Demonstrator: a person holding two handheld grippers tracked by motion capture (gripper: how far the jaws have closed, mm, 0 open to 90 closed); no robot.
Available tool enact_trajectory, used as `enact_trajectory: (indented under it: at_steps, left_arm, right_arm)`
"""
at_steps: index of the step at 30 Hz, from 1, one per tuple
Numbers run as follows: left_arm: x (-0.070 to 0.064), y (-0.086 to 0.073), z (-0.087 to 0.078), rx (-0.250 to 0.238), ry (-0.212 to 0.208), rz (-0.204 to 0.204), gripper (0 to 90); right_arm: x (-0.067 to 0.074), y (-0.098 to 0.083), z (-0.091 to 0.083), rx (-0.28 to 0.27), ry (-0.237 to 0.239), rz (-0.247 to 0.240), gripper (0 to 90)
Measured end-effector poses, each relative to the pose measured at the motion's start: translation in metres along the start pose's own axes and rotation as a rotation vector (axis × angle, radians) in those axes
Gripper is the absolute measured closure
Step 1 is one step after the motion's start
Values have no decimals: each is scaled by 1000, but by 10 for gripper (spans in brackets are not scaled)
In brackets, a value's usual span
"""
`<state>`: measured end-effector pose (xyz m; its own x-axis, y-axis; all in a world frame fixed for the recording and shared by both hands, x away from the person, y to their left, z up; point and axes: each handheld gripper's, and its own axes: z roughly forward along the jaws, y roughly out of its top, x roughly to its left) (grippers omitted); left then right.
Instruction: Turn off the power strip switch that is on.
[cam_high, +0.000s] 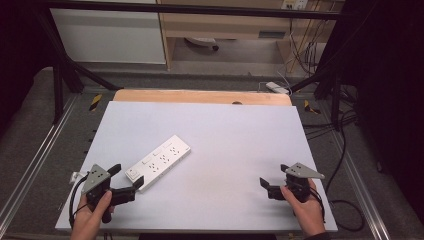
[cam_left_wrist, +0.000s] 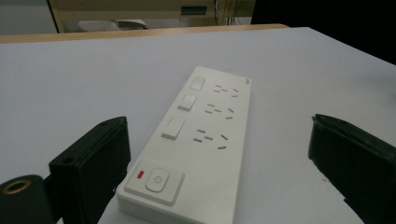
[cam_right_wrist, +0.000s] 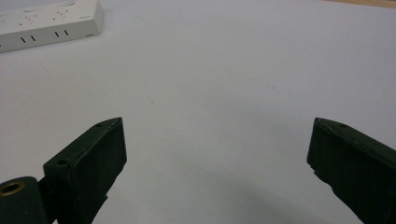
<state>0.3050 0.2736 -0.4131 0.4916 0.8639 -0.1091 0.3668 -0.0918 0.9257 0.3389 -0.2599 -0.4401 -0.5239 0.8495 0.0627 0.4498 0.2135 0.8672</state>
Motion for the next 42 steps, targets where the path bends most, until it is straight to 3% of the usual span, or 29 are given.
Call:
enact_trajectory:
  at_steps: [21, 31, 35, 42]
  left_arm:
    - [-4, 5, -1, -13, -8, -5, 57]
    - [-3, 15, -7, -52, -41, -5, 54]
    - [-1, 20, -8, -53, -59, -31, 54]
    - [-3, 33, -10, -64, -54, -38, 56]
  right_arm:
    - [-1, 1, 0, -8, 3, 30, 46]
    - [-1, 1, 1, -8, 18, 28, 45]
    - [-1, 2, 2, -4, 19, 31, 44]
    - [1, 1, 2, 28, 29, 30, 43]
